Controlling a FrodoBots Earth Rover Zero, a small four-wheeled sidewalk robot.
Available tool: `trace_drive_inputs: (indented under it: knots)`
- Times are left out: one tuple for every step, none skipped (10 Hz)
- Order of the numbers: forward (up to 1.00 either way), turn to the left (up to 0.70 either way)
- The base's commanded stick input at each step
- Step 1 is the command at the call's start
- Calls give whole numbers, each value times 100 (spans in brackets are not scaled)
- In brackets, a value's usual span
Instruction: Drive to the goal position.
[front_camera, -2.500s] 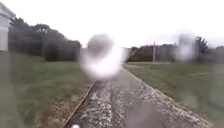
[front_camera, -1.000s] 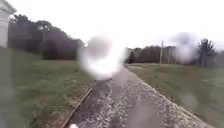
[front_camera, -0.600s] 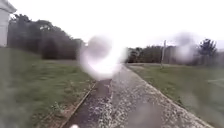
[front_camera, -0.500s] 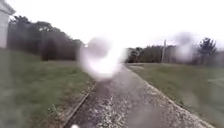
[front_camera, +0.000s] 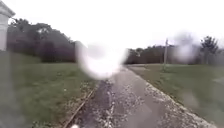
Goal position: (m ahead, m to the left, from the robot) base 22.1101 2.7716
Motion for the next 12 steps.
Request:
trace_drive_inputs:
  knots:
    - [70,0]
    - [70,0]
    - [70,0]
    - [70,0]
    - [70,-23]
    - [70,-28]
    - [70,-34]
    - [70,-24]
    - [70,-8]
    - [70,0]
    - [70,0]
    - [70,0]
